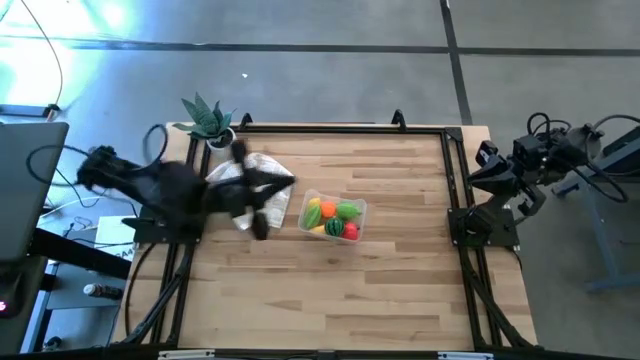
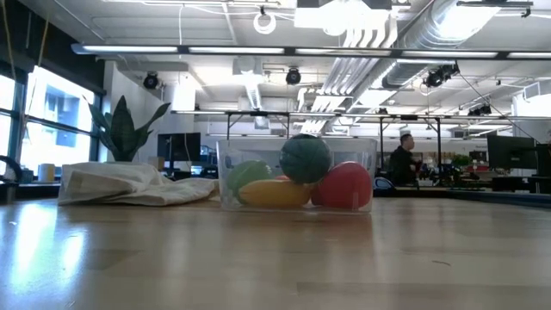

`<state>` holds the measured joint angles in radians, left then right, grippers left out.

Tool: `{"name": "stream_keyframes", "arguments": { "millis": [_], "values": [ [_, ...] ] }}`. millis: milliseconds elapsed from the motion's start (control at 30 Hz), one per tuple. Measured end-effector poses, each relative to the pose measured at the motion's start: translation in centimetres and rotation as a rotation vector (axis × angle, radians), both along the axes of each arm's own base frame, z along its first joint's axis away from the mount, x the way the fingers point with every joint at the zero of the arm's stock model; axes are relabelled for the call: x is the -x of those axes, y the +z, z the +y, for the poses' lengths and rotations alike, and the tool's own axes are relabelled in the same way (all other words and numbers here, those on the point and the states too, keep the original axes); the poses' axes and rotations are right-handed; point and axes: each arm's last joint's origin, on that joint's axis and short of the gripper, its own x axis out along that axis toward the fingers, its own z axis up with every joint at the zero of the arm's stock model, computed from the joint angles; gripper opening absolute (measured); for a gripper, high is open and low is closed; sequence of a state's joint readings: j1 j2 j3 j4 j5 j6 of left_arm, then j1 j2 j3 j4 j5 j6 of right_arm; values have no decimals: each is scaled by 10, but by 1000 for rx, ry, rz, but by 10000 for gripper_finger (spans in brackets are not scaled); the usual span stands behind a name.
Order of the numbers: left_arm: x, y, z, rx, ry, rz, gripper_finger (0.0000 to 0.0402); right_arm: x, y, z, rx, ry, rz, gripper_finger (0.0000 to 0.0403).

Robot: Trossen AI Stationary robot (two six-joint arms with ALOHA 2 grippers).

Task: Pick and placing Produce into tupperware
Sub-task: Return to Home Position

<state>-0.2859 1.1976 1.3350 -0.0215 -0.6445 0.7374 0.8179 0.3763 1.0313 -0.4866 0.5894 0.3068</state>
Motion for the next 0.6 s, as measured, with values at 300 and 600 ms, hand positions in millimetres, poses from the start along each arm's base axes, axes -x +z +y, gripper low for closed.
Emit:
{"name": "stream_keyframes", "arguments": {
  "millis": [300, 600],
  "values": [
    [-17, 19, 82, 165, 187, 218, 1, 0, 0, -1, 34, -29, -8, 58],
    [74, 24, 71, 264, 308, 230, 1, 15, -1, -17, 49, -60, -53, 58]
  ]
}}
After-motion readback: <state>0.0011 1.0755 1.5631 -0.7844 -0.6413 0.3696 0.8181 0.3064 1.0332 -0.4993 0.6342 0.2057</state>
